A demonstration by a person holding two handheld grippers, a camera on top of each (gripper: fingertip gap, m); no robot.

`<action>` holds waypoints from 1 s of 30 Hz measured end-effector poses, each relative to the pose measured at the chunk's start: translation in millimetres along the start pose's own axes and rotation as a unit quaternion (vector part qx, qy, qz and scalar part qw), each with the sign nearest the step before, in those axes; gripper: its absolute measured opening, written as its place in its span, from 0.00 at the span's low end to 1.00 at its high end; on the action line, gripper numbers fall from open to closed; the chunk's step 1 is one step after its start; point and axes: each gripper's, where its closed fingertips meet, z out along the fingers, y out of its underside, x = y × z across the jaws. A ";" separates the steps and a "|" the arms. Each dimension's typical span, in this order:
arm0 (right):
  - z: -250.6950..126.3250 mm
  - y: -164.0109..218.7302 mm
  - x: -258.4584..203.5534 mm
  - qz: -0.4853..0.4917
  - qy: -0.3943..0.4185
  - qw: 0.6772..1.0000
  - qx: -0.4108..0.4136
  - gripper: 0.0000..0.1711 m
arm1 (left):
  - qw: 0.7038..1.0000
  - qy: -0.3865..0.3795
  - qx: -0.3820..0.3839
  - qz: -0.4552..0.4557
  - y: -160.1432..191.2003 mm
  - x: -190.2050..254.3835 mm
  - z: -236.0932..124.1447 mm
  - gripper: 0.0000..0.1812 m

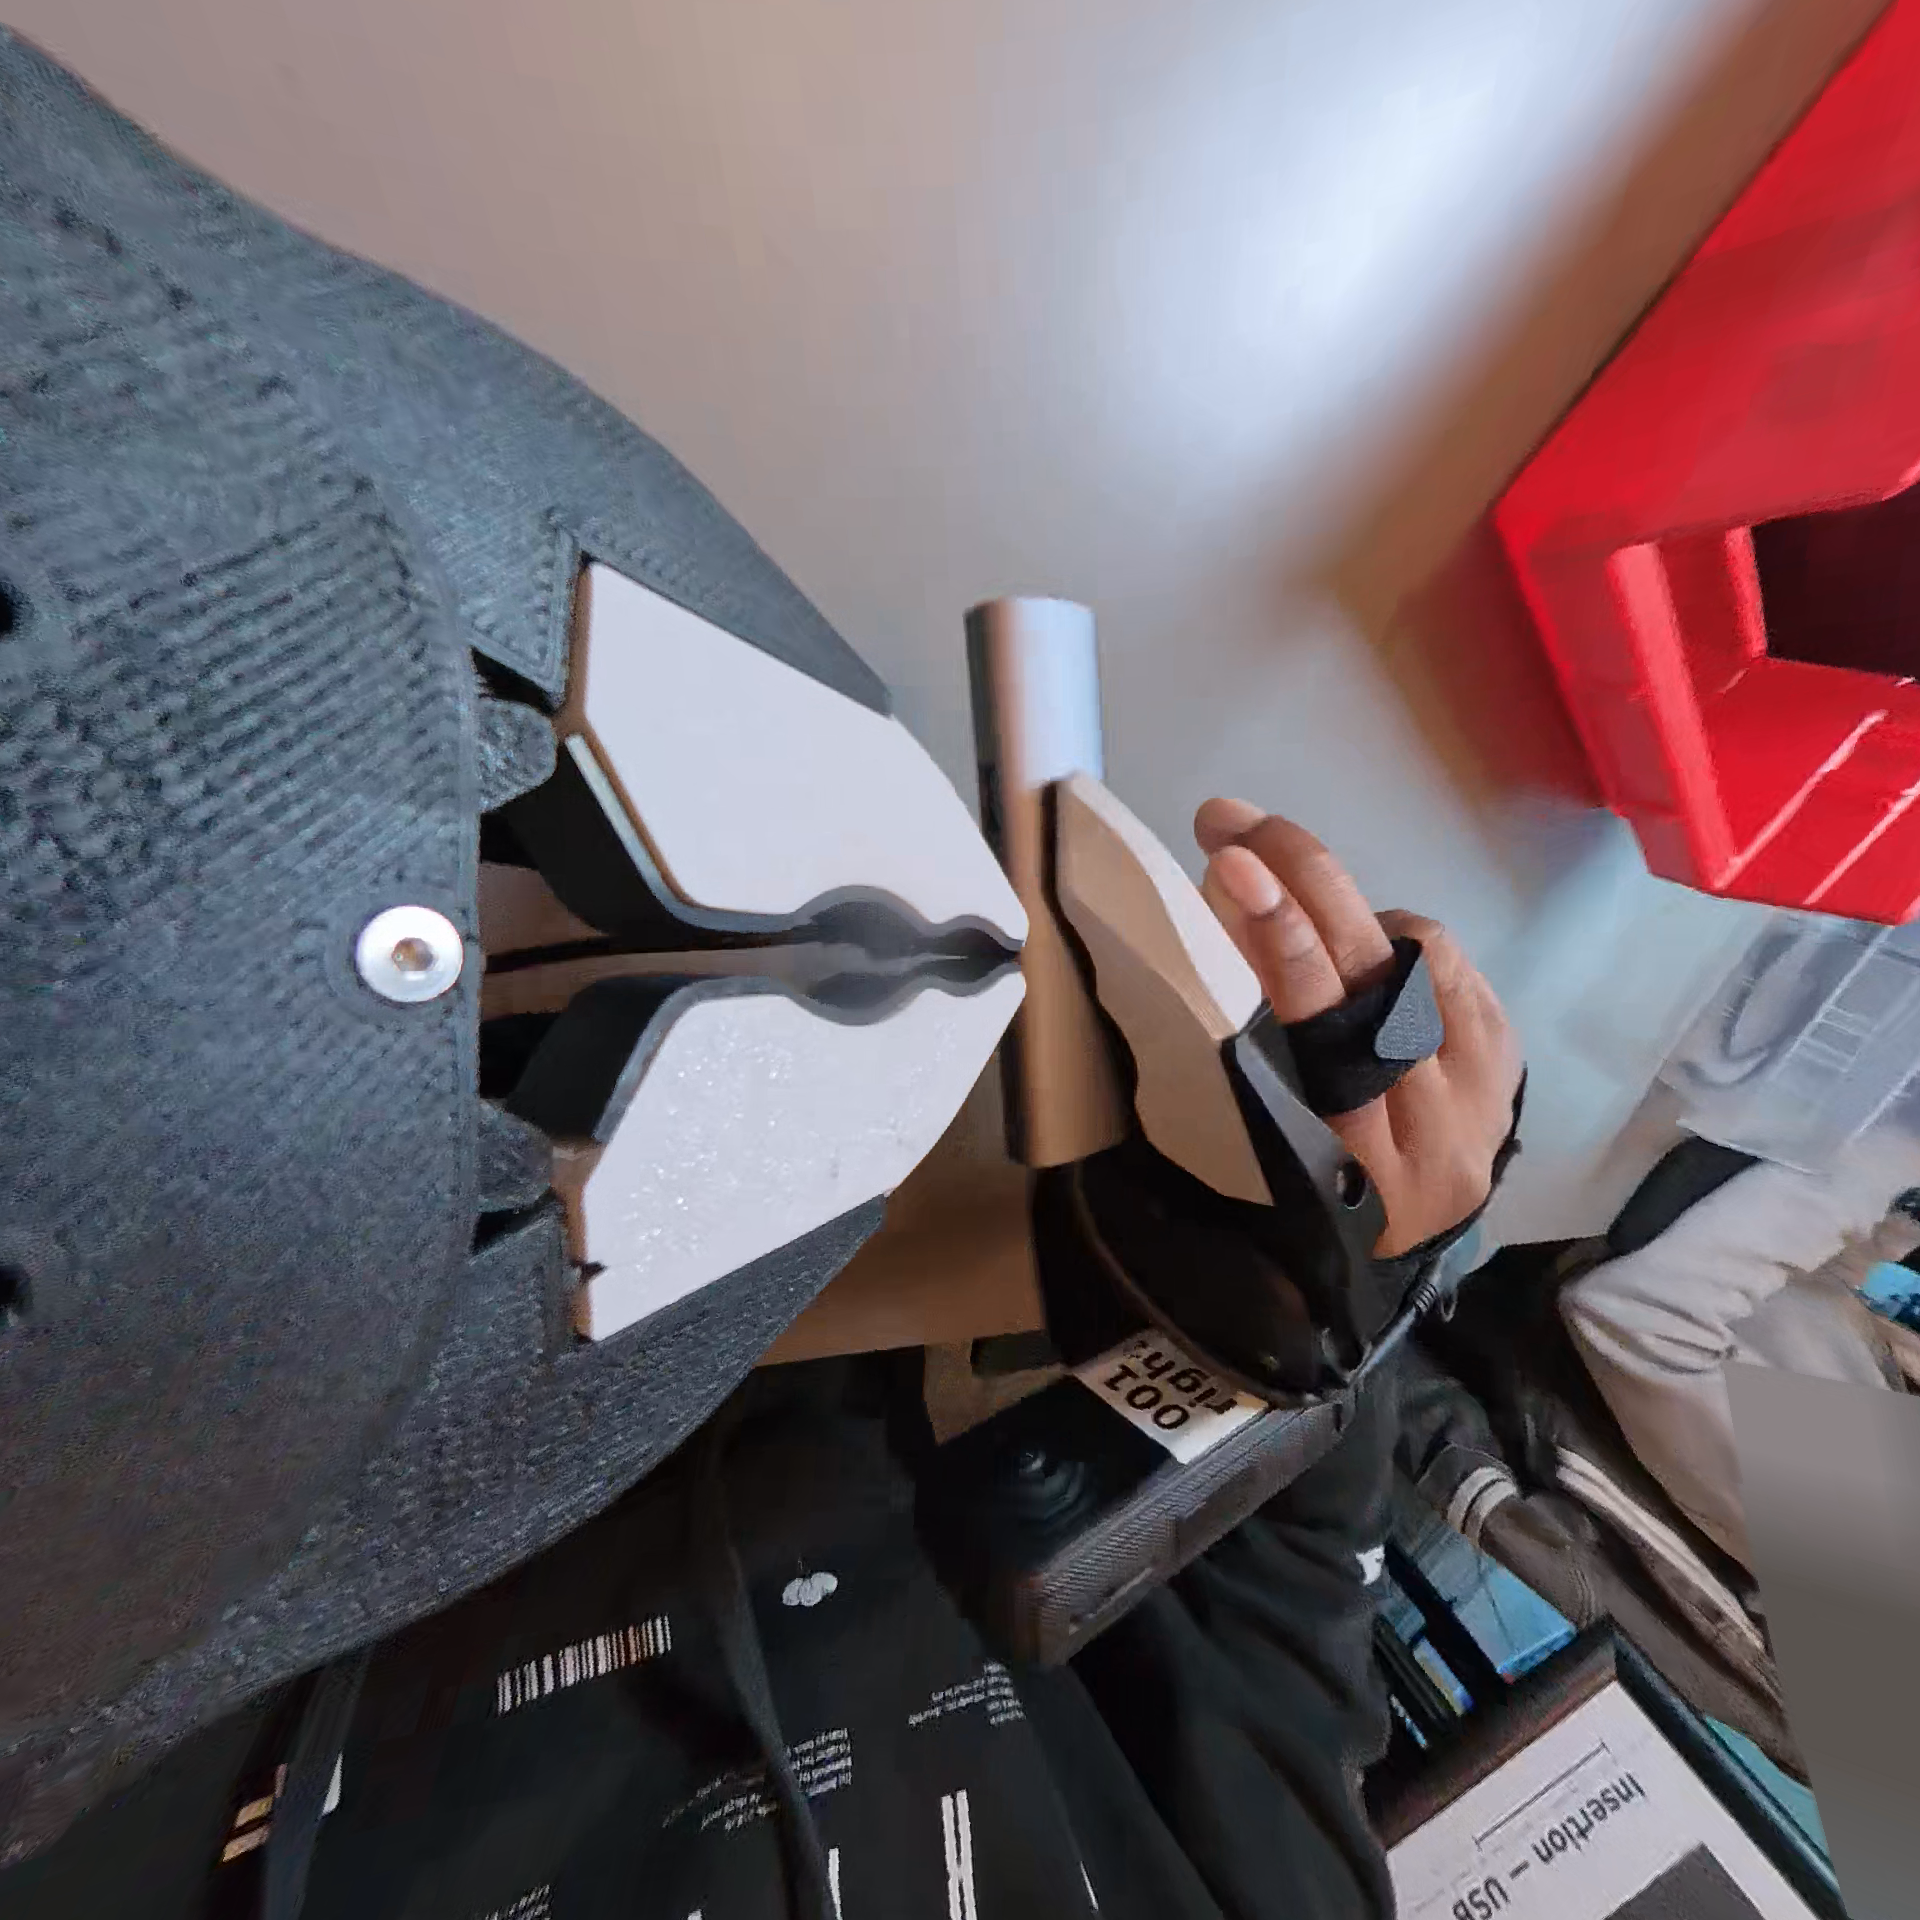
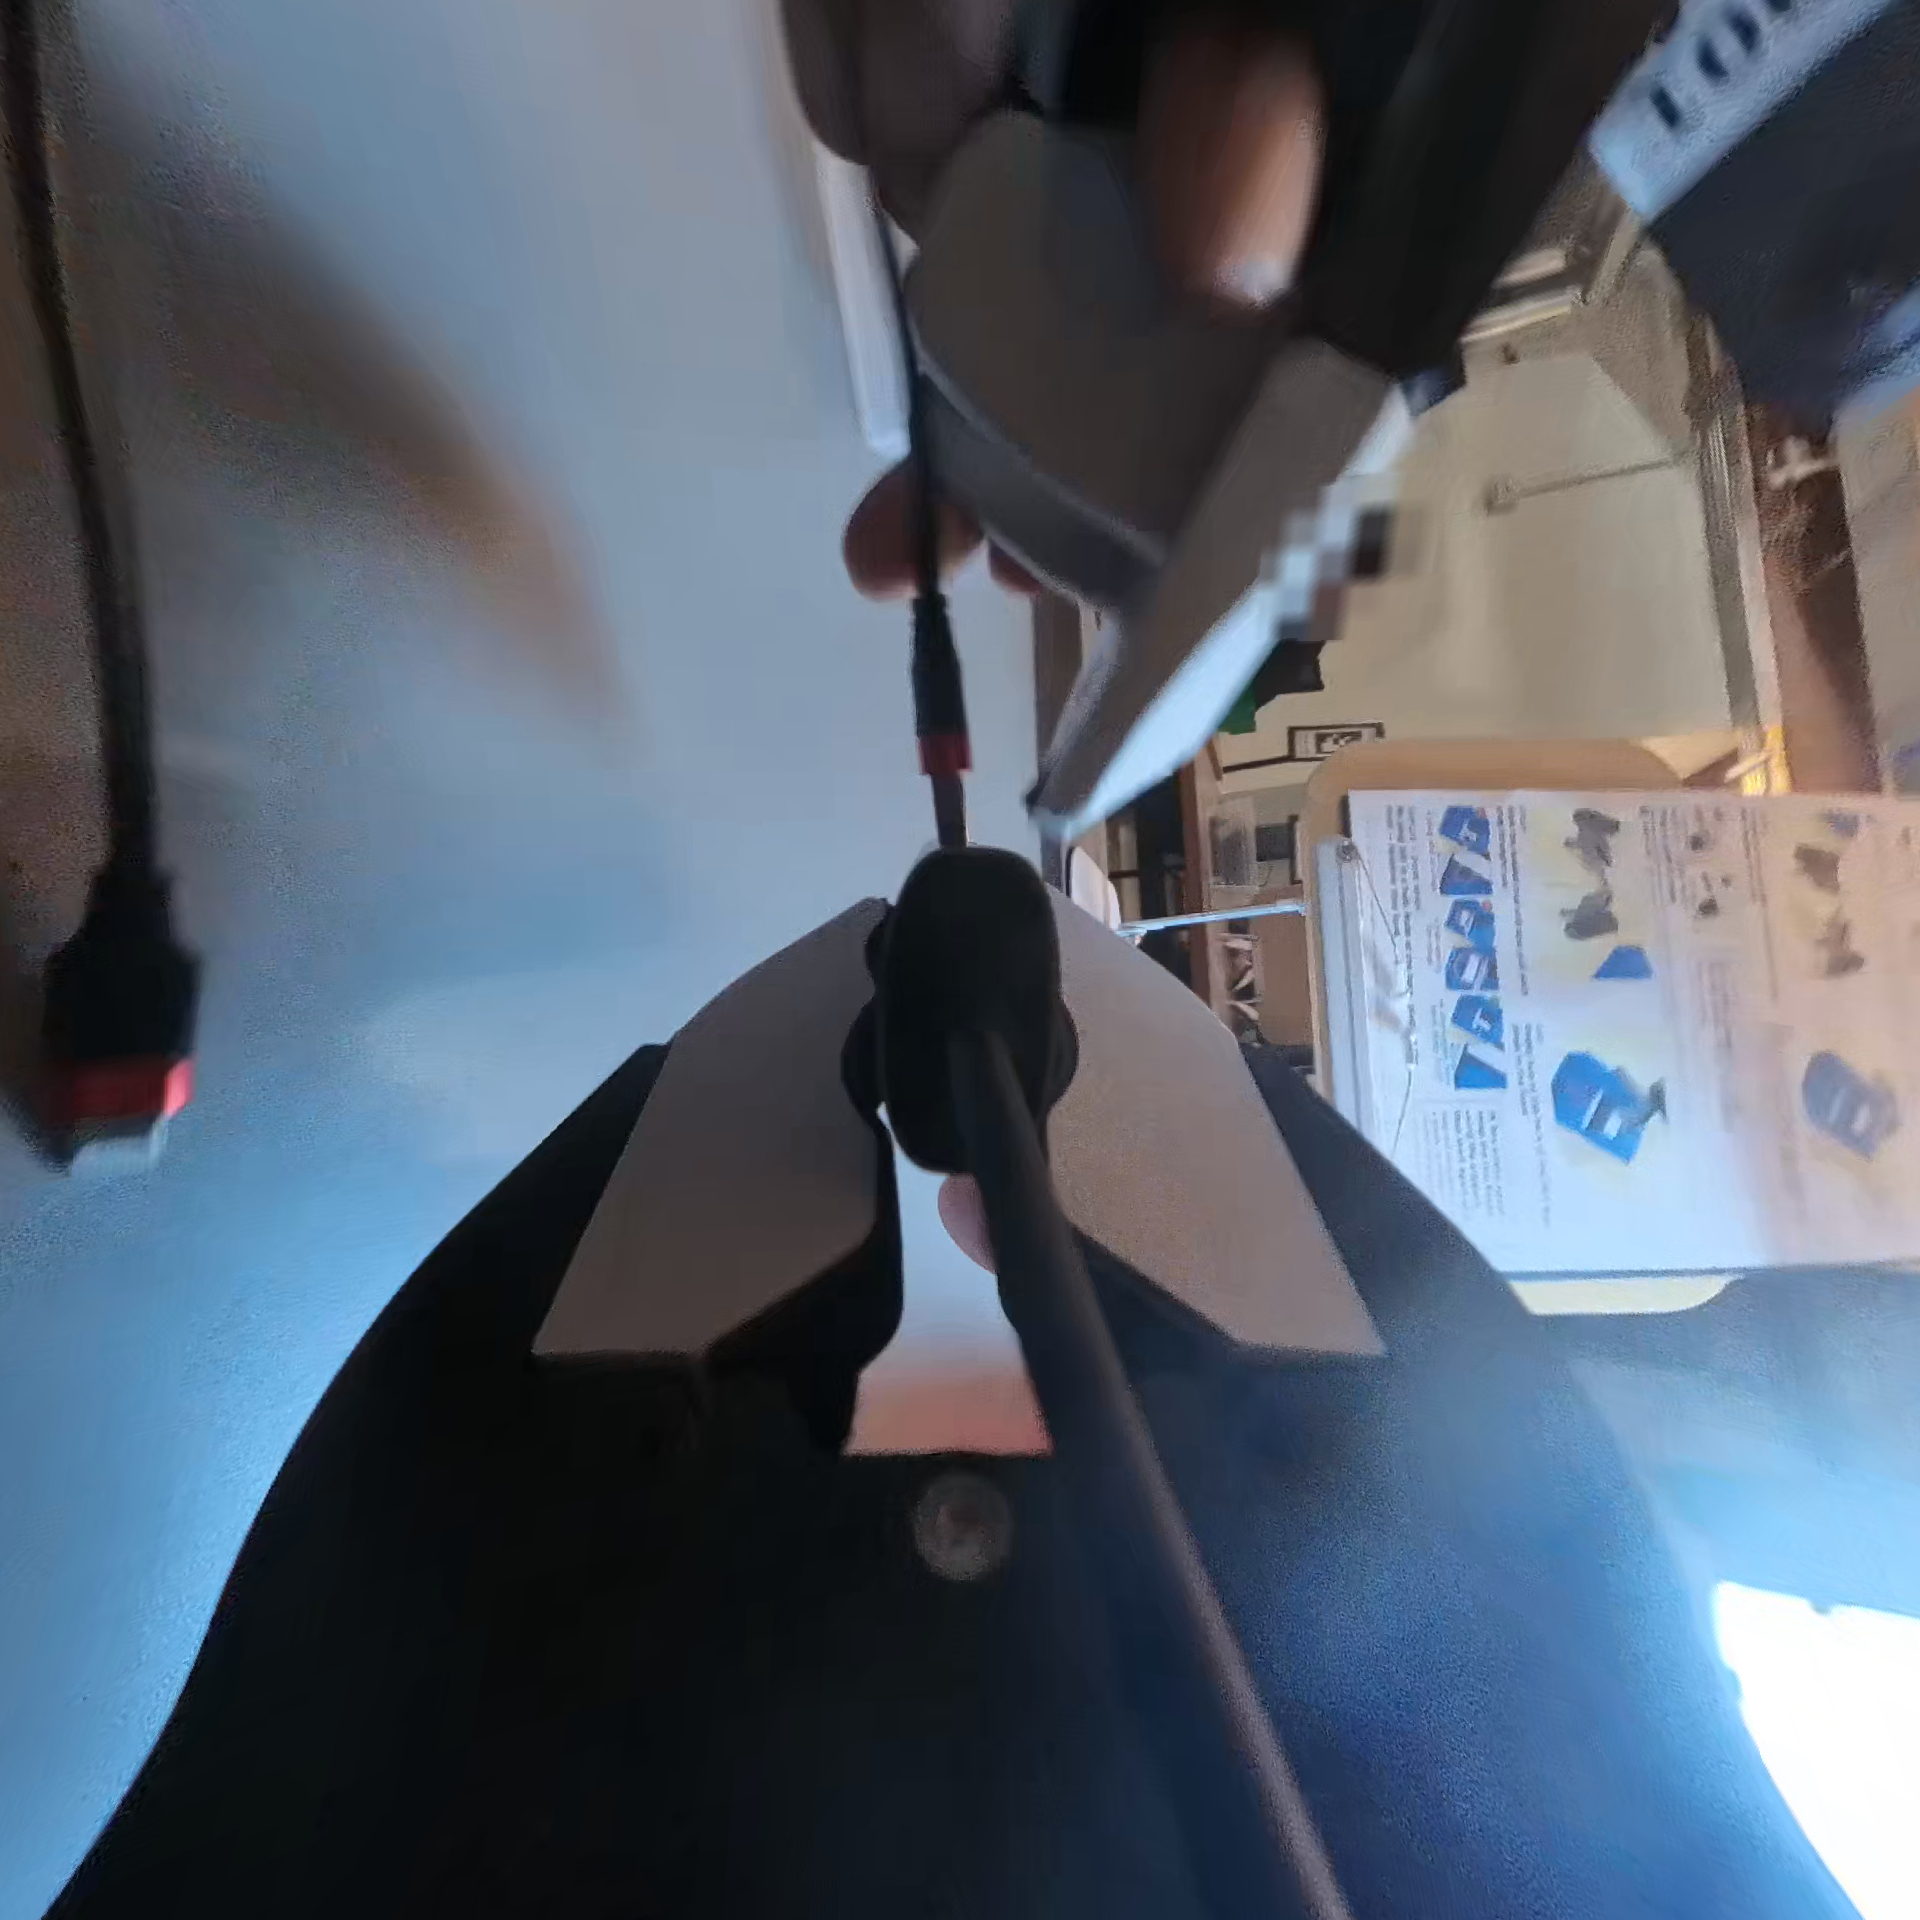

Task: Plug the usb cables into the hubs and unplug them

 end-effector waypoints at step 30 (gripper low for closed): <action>-0.7 33.7 15.0 0.160 -0.014 0.987 -0.004 0.11 | 0.946 -0.191 -0.203 0.165 78.4 -60.5 20.0 0.14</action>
